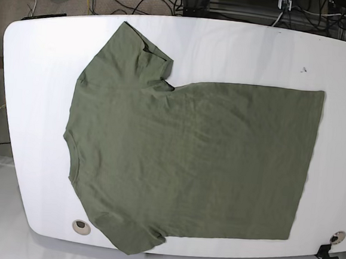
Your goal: Fold the T-shirt properly
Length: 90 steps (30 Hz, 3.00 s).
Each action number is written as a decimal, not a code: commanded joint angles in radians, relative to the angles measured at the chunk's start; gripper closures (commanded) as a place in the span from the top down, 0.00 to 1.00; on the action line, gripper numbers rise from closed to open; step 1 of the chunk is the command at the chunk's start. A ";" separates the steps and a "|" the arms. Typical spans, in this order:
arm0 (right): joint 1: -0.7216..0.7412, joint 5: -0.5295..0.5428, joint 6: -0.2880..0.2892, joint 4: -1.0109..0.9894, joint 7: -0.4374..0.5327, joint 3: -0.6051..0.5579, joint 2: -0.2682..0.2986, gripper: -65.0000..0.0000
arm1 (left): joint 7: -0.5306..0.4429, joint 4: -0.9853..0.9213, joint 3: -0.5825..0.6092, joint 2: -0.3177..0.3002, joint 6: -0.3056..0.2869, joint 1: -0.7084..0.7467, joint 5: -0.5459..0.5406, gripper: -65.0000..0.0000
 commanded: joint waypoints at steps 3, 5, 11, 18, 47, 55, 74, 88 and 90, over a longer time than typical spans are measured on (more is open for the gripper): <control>-0.132 0.001 0.019 0.224 -0.013 0.010 0.031 0.00 | 0.052 0.159 -0.024 -0.023 0.005 0.120 -0.016 0.00; -0.190 0.001 0.044 0.350 -0.024 0.017 0.044 0.00 | 0.076 0.252 -0.038 -0.033 0.001 0.181 -0.022 0.00; -0.333 0.012 0.033 0.551 -0.041 0.084 0.077 0.00 | 0.091 0.475 -0.127 -0.030 -0.001 0.354 -0.031 0.00; -0.469 0.024 0.035 0.855 -0.033 0.194 0.081 0.00 | 0.121 0.741 -0.197 -0.050 -0.024 0.480 -0.153 0.00; -0.332 0.092 0.205 1.458 -0.190 0.392 0.070 0.15 | 0.292 1.149 -0.353 -0.033 -0.066 0.368 -0.392 0.23; -0.182 0.236 0.309 1.424 -0.262 0.468 0.070 0.34 | 0.285 1.126 -0.360 -0.036 -0.069 0.333 -0.402 0.26; -0.095 0.340 0.308 1.351 -0.338 0.497 0.050 0.36 | 0.397 1.108 -0.374 -0.040 -0.134 0.245 -0.458 0.26; -0.051 0.434 0.342 1.306 -0.443 0.499 0.014 0.36 | 0.413 1.099 -0.442 -0.016 -0.221 0.232 -0.443 0.27; -0.049 0.430 0.341 1.300 -0.437 0.497 0.015 0.36 | 0.425 1.096 -0.458 0.006 -0.242 0.227 -0.444 0.27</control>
